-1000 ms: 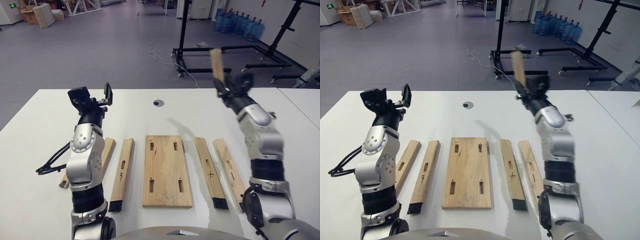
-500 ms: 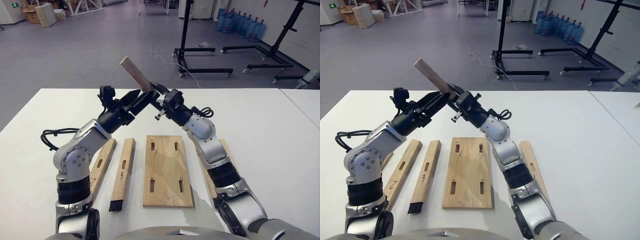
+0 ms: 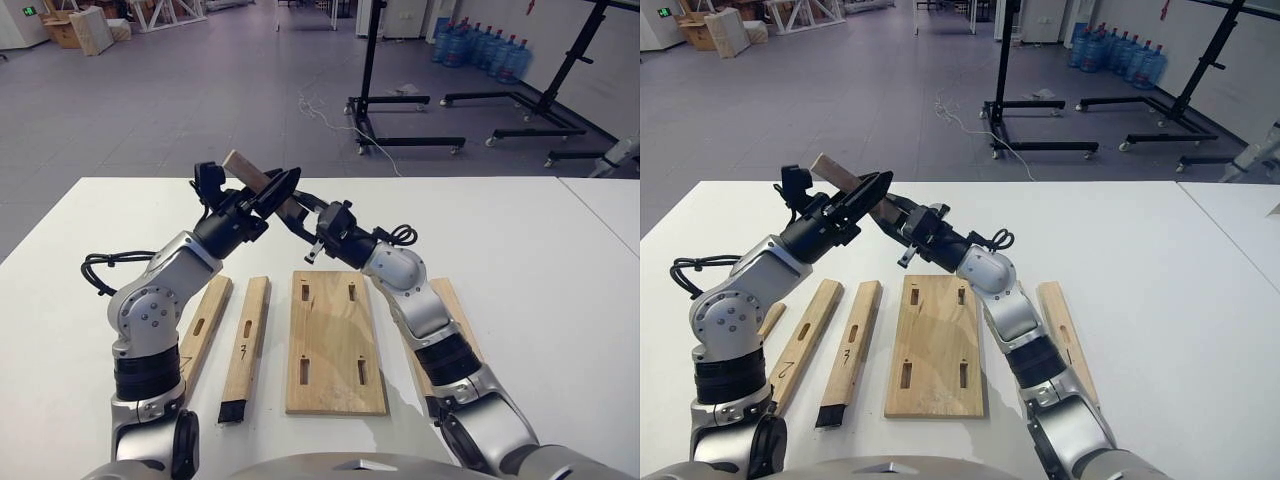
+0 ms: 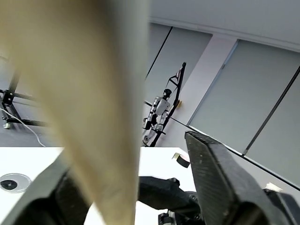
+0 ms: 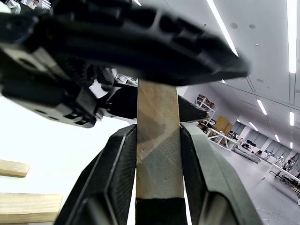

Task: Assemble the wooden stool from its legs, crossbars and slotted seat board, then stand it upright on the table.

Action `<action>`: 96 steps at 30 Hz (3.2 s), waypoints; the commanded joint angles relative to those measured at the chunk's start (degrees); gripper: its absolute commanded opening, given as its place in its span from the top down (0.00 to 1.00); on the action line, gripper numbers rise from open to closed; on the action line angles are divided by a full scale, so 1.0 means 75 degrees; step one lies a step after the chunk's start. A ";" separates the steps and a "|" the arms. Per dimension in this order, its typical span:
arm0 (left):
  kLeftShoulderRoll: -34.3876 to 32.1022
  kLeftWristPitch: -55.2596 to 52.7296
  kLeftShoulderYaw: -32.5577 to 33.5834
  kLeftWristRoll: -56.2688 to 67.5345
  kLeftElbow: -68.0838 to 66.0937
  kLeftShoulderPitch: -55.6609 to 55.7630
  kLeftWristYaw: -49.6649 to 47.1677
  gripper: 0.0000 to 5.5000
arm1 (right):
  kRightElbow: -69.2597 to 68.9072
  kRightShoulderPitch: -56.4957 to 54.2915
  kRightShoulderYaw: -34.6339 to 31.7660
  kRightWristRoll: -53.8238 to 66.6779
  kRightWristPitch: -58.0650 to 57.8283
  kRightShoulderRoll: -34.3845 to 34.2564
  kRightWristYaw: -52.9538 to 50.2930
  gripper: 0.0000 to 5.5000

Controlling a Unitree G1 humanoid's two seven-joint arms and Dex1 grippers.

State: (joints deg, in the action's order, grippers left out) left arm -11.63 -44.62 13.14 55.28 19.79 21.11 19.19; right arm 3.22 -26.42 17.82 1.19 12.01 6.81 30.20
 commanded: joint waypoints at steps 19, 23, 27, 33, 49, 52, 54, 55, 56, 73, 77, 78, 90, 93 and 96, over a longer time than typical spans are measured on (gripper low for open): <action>0.0282 0.1112 -0.0080 -0.0530 -0.0291 -0.0173 -0.0225 0.93 | 0.0225 0.0092 -0.0319 0.0245 -0.0444 -0.0041 0.0044 0.77; 0.0230 0.1156 -0.0135 -0.0646 -0.0425 -0.0155 -0.0160 0.93 | 0.0333 0.0047 -0.0383 0.0135 -0.0514 -0.0026 -0.0073 0.77; 0.0155 0.1215 -0.0117 -0.0757 -0.0566 -0.0090 -0.0103 0.93 | 0.0477 -0.0001 -0.0467 0.0077 -0.0697 -0.0086 -0.0237 0.77; -0.0256 0.1757 0.0415 -0.1388 -0.0979 0.0214 -0.0461 0.93 | -0.0029 0.0275 -0.0833 0.0752 -0.1437 0.0018 0.0067 0.55; -0.0917 0.1590 0.0424 -0.2927 0.2557 -0.3634 -0.1489 0.93 | -0.1208 0.0964 -0.2266 0.1074 -0.3293 0.0392 -0.1575 0.41; -0.0973 0.1643 0.0520 -0.2963 0.2963 -0.4242 -0.1442 0.93 | -0.1459 0.1080 -0.2321 0.1085 -0.3499 0.0379 -0.1718 0.41; -0.1047 0.1687 0.0540 -0.2933 0.3125 -0.4429 -0.1309 0.93 | -0.1579 0.1178 -0.2380 0.1105 -0.3596 0.0367 -0.1807 0.41; -0.1046 0.1695 0.0552 -0.2952 0.3170 -0.4518 -0.1306 0.93 | -0.1630 0.1233 -0.2406 0.1109 -0.3646 0.0370 -0.1846 0.41; -0.1034 0.1707 0.0541 -0.2979 0.3237 -0.4671 -0.1286 0.93 | -0.1709 0.1309 -0.2424 0.1108 -0.3699 0.0384 -0.1875 0.41; -0.0993 0.2704 0.0340 -0.3823 0.2475 -0.6260 -0.0348 0.93 | -0.1802 0.1405 -0.2136 0.0923 -0.3826 0.0426 -0.1956 0.41; -0.0932 0.2959 0.0388 -0.3989 0.2153 -0.6297 -0.0322 0.93 | -0.1822 0.1396 -0.2171 0.0984 -0.3873 0.0528 -0.1926 0.41; -0.0941 0.2993 0.0419 -0.4018 0.2090 -0.6273 -0.0322 0.93 | -0.1826 0.1388 -0.2192 0.1009 -0.3887 0.0540 -0.1940 0.41; -0.0972 0.3090 0.0386 -0.4102 0.1778 -0.5958 -0.0171 0.93 | -0.1724 0.1387 -0.2146 0.0960 -0.3814 0.0542 -0.2015 0.41; -0.1034 0.3095 0.0457 -0.4127 0.1613 -0.5855 -0.0120 0.93 | -0.1669 0.1382 -0.2104 0.0914 -0.3775 0.0499 -0.2069 0.41; -0.1079 0.3076 0.0449 -0.4152 0.1437 -0.5759 -0.0074 0.93 | -0.1686 0.1414 -0.2052 0.0904 -0.3789 0.0453 -0.2102 0.41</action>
State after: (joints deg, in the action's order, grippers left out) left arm -19.01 -21.51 16.42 24.47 31.38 -22.73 18.06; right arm -9.53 -16.14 2.23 8.49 -16.14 10.42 14.72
